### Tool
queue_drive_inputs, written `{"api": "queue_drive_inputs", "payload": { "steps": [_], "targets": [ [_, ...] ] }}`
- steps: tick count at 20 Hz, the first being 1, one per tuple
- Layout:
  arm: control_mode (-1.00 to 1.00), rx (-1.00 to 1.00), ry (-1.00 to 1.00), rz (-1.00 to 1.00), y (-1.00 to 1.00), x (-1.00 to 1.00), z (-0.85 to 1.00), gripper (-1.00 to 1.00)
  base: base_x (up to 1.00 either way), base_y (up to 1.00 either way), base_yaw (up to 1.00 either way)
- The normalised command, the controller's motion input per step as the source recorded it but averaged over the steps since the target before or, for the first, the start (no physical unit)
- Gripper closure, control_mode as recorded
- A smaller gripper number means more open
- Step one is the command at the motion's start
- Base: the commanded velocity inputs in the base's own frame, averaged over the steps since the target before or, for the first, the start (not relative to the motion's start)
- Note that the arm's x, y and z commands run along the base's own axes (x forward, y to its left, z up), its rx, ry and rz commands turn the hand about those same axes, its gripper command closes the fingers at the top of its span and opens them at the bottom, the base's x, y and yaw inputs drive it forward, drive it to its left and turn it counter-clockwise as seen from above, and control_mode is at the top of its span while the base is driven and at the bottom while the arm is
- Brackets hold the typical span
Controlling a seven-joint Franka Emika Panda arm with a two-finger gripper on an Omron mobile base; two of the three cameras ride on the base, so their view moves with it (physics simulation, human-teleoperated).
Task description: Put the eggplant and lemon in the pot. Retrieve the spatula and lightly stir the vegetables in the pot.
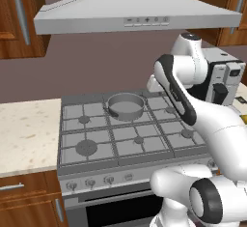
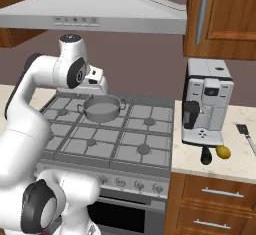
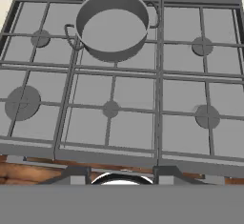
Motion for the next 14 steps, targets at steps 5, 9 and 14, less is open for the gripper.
{"api": "queue_drive_inputs", "payload": {
  "steps": [5, 9, 14],
  "targets": [
    [-1.00, 0.01, 0.00, -0.04, -0.09, -0.34, 0.00, -1.00, 0.00, 0.00, 0.00],
    [-1.00, 0.01, -0.02, -0.25, -0.50, -0.58, 0.00, -1.00, 0.00, 0.00, 0.00],
    [-1.00, 0.01, -0.21, -0.18, -0.70, -0.75, 0.00, -1.00, 0.00, 0.00, 0.00]
  ]
}}
